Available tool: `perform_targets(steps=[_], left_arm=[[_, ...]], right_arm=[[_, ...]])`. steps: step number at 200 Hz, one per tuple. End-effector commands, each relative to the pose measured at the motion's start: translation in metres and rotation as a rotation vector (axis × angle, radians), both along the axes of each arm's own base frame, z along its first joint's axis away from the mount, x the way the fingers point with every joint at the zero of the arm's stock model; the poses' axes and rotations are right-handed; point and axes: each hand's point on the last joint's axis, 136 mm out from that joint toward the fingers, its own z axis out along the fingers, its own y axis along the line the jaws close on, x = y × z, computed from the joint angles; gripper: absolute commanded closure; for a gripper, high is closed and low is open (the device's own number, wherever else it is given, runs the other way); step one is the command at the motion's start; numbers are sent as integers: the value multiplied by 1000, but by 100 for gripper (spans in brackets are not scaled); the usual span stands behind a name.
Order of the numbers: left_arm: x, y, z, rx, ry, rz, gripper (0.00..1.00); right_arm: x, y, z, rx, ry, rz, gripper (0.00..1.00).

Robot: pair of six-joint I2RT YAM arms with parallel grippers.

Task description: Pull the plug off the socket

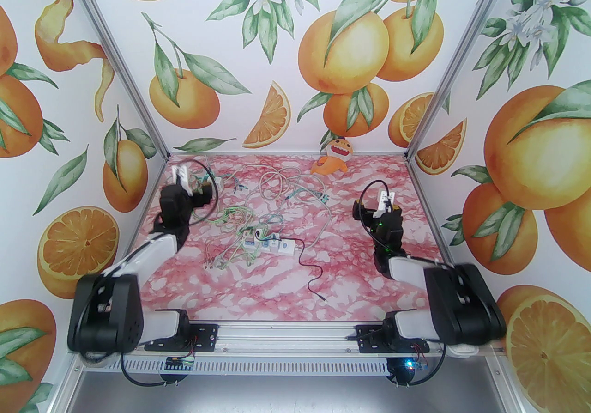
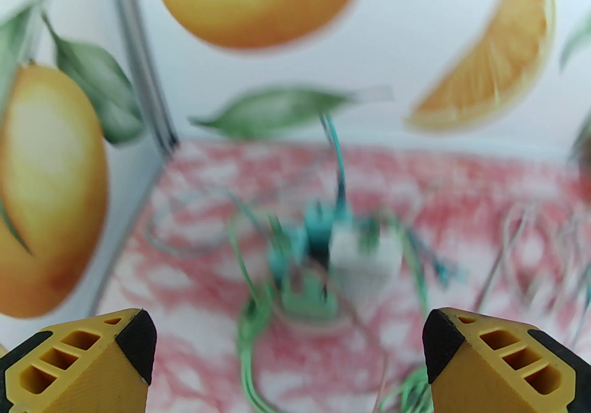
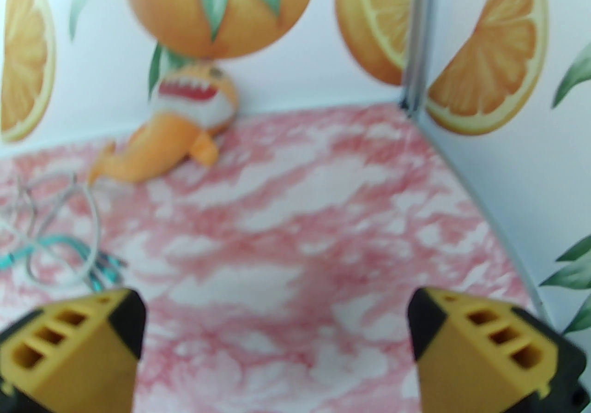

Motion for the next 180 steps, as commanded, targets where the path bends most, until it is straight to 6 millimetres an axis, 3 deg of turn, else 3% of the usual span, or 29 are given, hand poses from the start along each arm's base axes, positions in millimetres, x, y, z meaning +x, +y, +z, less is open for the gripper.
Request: perform_targets(steps=[1, 27, 69, 115, 150, 180], left_arm=[[-34, 10, -9, -166, 212, 111, 0], [-42, 1, 7, -288, 213, 88, 0], [-55, -42, 12, -435, 258, -67, 0], [-89, -89, -25, -415, 368, -178, 0], [-111, -122, -60, -419, 460, -265, 3], [-122, -149, -86, -425, 539, -320, 13]], right_arm=[[-12, -38, 11, 185, 57, -275, 0], [-8, -32, 30, 298, 30, -249, 0], [3, 8, 52, 412, -13, 2, 0], [3, 37, 51, 404, 72, 115, 0], [-5, 90, 45, 373, 169, 270, 0], [-32, 147, 25, 307, 269, 427, 0]])
